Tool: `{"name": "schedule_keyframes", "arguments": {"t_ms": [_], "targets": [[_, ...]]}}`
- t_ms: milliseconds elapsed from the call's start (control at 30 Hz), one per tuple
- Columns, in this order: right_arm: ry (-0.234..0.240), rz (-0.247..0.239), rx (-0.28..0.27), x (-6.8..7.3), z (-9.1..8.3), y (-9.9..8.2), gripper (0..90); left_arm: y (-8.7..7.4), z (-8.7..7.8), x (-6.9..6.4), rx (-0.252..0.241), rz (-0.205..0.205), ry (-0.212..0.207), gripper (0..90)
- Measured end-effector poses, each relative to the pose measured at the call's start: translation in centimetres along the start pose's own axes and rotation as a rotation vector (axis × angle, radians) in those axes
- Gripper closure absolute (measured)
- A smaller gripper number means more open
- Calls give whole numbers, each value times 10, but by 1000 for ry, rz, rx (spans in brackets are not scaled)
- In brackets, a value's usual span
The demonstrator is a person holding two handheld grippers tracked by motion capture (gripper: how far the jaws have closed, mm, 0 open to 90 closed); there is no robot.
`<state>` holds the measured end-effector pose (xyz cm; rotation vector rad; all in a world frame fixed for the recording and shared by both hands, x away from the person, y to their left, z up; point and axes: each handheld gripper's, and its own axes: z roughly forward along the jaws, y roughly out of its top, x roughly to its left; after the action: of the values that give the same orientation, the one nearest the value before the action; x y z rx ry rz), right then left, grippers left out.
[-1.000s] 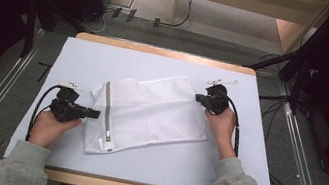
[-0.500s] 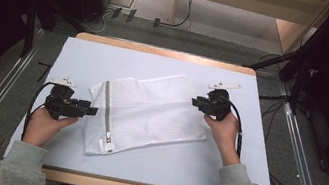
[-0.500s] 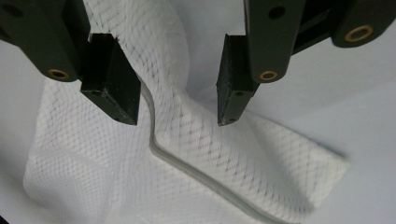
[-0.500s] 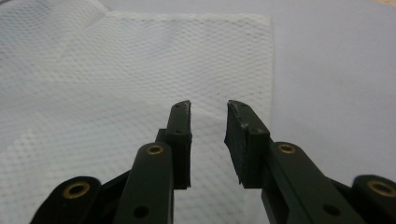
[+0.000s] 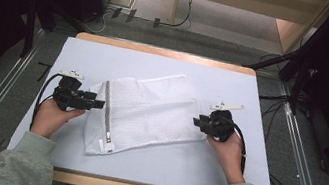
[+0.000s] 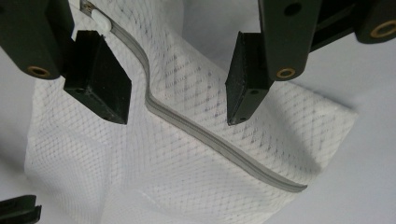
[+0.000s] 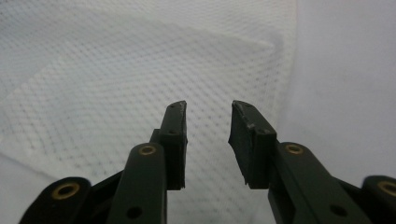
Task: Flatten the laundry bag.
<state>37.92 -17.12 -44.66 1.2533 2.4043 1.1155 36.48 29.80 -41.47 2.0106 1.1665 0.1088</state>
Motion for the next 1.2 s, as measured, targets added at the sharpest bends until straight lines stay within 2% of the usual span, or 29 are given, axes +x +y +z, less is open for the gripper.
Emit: {"name": "schedule_keyframes", "arguments": {"t_ms": [100, 267, 433, 567, 633, 700, 767, 833, 900, 1033, 1100, 1200], "targets": [[12, 14, 4, 3, -3, -9, 645, 3, 4, 2, 2, 8, -10, 415], [-23, 13, 30, 4, -10, -22, 630, 7, 5, 6, -5, -4, -11, 415], [-48, 32, 53, 3, -14, -36, 612, 9, 6, 9, -12, -3, -13, 415], [-83, 62, 60, 3, -13, -45, 603, 10, 8, 9, -9, -5, -16, 415], [-86, 55, 59, 3, -12, -46, 603, 10, 9, 8, -6, -2, -15, 415], [-101, 51, 60, 4, -11, -46, 637, 10, 9, 9, -4, -2, -12, 415], [-113, 39, 59, 5, -11, -46, 714, 10, 9, 9, -4, -7, -13, 415], [-98, 67, 64, 4, -11, -46, 803, 9, 9, 9, -2, -5, -13, 416], [-74, 75, 74, 1, -11, -45, 886, 9, 9, 9, -4, -6, -13, 416], [-45, 91, 102, -4, -11, -41, 900, 7, 7, 8, -11, -11, -18, 416], [-61, 87, 96, -10, -12, -38, 900, 6, 6, 6, -13, -9, -18, 416], [-58, 107, 85, -21, -10, -35, 900, 5, 6, 6, -10, -3, -23, 416]]}}
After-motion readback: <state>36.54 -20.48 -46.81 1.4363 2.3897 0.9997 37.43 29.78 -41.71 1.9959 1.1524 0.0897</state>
